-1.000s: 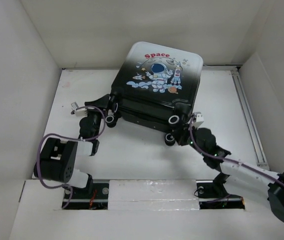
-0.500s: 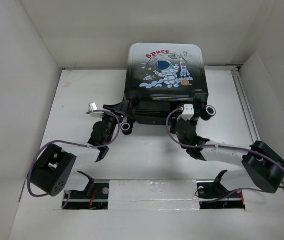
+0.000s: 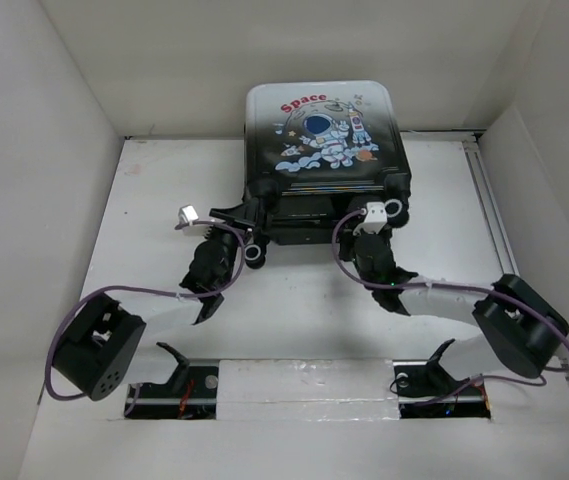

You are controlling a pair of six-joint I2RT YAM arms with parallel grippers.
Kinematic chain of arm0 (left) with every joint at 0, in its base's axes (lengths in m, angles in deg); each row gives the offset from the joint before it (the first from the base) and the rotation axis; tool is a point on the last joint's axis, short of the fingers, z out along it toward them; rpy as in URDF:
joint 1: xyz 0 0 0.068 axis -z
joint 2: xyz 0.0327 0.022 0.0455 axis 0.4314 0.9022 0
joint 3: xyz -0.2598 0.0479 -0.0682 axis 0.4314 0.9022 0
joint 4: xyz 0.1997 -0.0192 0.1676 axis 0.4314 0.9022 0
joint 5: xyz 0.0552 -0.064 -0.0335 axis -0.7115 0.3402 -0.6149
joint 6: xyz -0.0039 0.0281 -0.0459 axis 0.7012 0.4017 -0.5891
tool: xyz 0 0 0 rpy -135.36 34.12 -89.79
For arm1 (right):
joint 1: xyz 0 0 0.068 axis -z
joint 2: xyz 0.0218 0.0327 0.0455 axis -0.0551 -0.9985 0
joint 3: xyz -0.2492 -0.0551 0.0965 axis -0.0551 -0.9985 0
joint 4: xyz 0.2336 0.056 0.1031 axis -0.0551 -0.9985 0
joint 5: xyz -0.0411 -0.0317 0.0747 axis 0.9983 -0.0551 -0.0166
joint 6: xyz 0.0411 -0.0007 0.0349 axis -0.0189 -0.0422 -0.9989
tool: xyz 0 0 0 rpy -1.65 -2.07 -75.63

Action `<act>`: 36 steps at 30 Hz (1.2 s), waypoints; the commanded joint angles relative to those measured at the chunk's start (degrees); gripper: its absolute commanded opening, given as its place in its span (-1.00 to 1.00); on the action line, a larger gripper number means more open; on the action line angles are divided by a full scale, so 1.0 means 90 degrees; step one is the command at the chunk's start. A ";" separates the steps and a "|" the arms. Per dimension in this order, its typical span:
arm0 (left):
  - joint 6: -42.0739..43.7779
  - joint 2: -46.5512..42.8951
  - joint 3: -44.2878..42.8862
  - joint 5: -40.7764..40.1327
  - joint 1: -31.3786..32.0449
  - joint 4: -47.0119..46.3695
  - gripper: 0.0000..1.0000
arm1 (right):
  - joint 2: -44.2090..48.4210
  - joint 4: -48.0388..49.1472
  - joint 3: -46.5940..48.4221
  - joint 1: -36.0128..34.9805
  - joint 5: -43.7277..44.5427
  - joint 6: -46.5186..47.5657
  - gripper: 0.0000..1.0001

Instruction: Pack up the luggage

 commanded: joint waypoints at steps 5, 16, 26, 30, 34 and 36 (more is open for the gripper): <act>-0.0063 -0.0743 -0.0297 0.3027 0.0924 0.0082 -1.00 | 0.1538 -0.1242 -0.0291 -0.0793 -0.3502 -0.0604 -1.00; 0.0270 -0.0804 -0.0247 0.2587 0.1460 0.0483 -1.00 | 0.2868 -0.3198 0.0304 0.1680 -0.6467 0.0226 -1.00; -0.0141 -0.0089 -0.0570 0.3251 0.1519 -0.0446 -1.00 | 0.1198 -0.1821 0.0549 -0.0976 -0.6138 -0.0633 -1.00; 0.0054 -0.0683 -0.0367 0.2949 0.1451 0.0168 -1.00 | 0.2017 -0.2951 0.0394 -0.0344 -0.5055 -0.0331 -1.00; 0.0268 -0.1046 -0.0092 0.2704 0.1304 0.0501 -1.00 | 0.2925 -0.3628 0.0139 0.0955 -0.5276 -0.0028 -1.00; 0.0269 -0.1047 -0.0092 0.2762 0.1362 0.0502 -1.00 | 0.2927 -0.3463 0.0061 0.1181 -0.5724 0.0031 -1.00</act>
